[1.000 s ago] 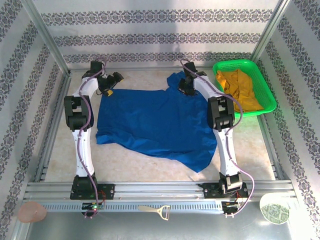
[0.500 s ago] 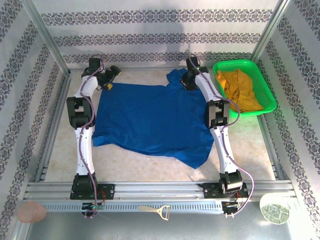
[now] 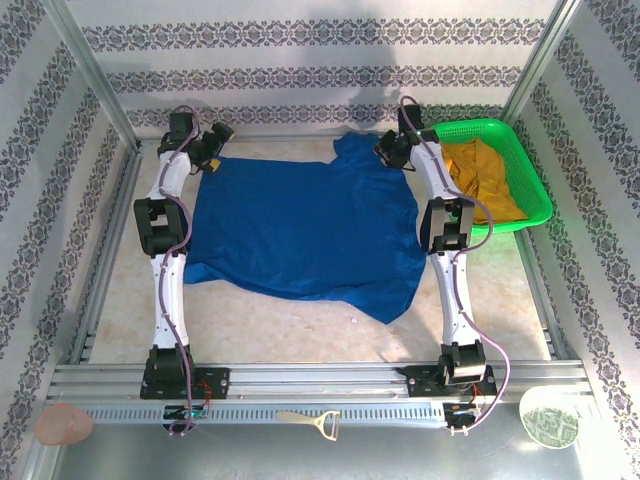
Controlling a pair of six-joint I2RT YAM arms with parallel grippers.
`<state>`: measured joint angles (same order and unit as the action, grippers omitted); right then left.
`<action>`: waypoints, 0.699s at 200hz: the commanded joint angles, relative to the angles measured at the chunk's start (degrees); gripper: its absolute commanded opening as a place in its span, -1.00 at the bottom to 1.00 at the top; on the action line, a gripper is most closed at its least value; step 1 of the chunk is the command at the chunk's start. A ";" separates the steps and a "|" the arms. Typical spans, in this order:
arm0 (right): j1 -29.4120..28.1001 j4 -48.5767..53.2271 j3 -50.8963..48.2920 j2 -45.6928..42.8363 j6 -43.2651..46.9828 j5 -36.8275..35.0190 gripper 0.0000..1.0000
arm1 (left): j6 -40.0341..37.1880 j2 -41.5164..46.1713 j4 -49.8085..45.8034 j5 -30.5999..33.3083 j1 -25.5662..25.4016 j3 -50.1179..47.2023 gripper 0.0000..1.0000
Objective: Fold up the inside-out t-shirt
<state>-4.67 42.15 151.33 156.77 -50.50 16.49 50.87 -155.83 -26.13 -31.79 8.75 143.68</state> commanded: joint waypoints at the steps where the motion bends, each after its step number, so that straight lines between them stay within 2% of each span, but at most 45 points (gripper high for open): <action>1: -3.16 0.61 -7.66 -12.22 7.74 1.50 -0.30 | -2.98 5.77 -1.05 -3.19 0.35 -2.51 0.99; 32: -5.64 -3.72 -27.30 -22.75 6.63 -2.36 -0.26 | -6.22 10.50 -2.05 -3.37 -0.27 -11.25 0.99; 70: -5.95 -10.06 -45.16 -28.62 2.44 -3.19 -0.27 | -5.23 16.76 4.19 -3.06 -0.32 -25.53 0.99; 105: -4.79 -10.78 -51.22 -29.68 2.01 -4.70 -0.28 | -4.98 19.18 7.71 -3.67 -0.49 -34.16 0.99; 140: -2.54 -9.02 -49.89 -26.92 1.41 -5.44 -0.27 | -5.08 19.45 9.25 -3.03 -0.49 -38.20 0.99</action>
<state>-8.78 33.19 99.90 128.14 -47.88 12.93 46.74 -136.29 -18.37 -35.07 8.62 108.18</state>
